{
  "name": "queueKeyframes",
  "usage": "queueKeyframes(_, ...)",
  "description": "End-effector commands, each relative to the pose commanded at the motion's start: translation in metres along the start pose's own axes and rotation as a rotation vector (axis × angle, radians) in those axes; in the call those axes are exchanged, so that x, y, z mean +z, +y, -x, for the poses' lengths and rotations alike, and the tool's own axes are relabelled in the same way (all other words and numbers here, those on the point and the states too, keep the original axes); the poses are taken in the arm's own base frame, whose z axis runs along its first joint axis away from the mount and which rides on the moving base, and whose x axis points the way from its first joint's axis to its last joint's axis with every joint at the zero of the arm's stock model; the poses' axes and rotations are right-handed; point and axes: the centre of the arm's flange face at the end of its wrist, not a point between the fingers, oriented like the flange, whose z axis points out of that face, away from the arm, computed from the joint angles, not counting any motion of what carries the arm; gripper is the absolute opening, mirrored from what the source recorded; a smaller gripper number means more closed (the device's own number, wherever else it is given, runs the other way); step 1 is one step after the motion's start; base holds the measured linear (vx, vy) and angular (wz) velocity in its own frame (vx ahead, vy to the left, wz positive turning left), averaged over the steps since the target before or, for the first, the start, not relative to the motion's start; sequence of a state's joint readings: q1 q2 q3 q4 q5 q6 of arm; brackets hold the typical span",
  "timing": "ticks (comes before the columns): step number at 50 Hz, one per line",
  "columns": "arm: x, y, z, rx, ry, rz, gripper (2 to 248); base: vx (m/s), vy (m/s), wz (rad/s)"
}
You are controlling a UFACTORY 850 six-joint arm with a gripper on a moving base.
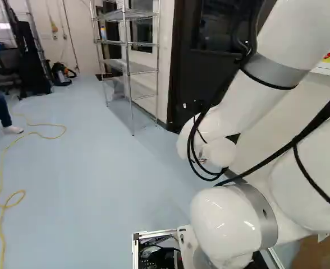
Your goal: Open the door and move inside
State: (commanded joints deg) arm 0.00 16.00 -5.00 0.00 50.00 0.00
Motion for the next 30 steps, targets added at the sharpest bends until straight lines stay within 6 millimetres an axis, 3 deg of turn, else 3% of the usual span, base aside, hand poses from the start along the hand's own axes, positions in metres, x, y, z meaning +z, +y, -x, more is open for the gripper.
queueKeyframes(30, 0.0000, 0.0000, 0.0000, 0.000, 0.000, 0.000, 247, 0.199, -0.022, -0.483)
